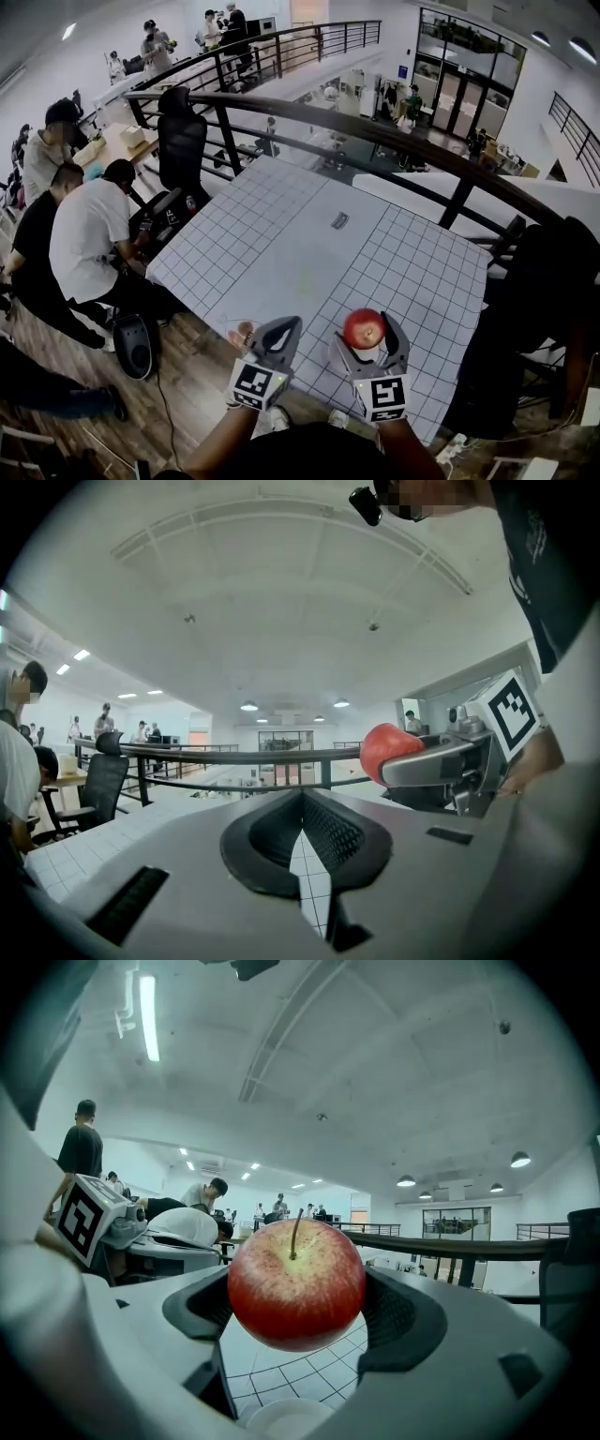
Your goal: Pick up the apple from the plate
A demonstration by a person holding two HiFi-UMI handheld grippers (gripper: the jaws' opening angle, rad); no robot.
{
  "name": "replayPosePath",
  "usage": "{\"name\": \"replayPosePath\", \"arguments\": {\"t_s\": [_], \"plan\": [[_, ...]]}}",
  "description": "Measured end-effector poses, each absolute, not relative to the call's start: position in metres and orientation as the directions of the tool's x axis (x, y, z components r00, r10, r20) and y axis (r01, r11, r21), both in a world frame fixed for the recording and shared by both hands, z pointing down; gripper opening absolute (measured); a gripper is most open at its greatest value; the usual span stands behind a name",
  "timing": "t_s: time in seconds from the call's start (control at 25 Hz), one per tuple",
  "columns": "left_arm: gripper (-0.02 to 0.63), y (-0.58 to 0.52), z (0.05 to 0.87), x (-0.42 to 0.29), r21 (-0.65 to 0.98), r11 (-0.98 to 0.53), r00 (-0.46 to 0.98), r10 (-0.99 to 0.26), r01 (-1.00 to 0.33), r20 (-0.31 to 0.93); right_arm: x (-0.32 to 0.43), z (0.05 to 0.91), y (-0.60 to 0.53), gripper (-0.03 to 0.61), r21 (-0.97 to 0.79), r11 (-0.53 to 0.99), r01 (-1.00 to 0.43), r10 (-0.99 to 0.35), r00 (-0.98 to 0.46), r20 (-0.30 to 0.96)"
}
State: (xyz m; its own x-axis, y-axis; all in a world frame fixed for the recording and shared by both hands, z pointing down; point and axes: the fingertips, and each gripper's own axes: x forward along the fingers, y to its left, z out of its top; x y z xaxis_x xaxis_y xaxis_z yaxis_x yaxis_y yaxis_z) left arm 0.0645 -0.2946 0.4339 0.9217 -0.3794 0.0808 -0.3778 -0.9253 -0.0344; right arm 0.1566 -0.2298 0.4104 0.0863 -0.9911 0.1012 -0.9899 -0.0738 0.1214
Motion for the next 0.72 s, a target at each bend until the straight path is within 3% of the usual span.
{"name": "replayPosePath", "arguments": {"t_s": [0.72], "plan": [[0.021, -0.302, 0.422, 0.070, -0.044, -0.948, 0.947, -0.318, -0.316, 0.049, 0.162, 0.395, -0.233, 0.403, 0.141, -0.199, -0.970, -0.978, 0.206, 0.035]]}}
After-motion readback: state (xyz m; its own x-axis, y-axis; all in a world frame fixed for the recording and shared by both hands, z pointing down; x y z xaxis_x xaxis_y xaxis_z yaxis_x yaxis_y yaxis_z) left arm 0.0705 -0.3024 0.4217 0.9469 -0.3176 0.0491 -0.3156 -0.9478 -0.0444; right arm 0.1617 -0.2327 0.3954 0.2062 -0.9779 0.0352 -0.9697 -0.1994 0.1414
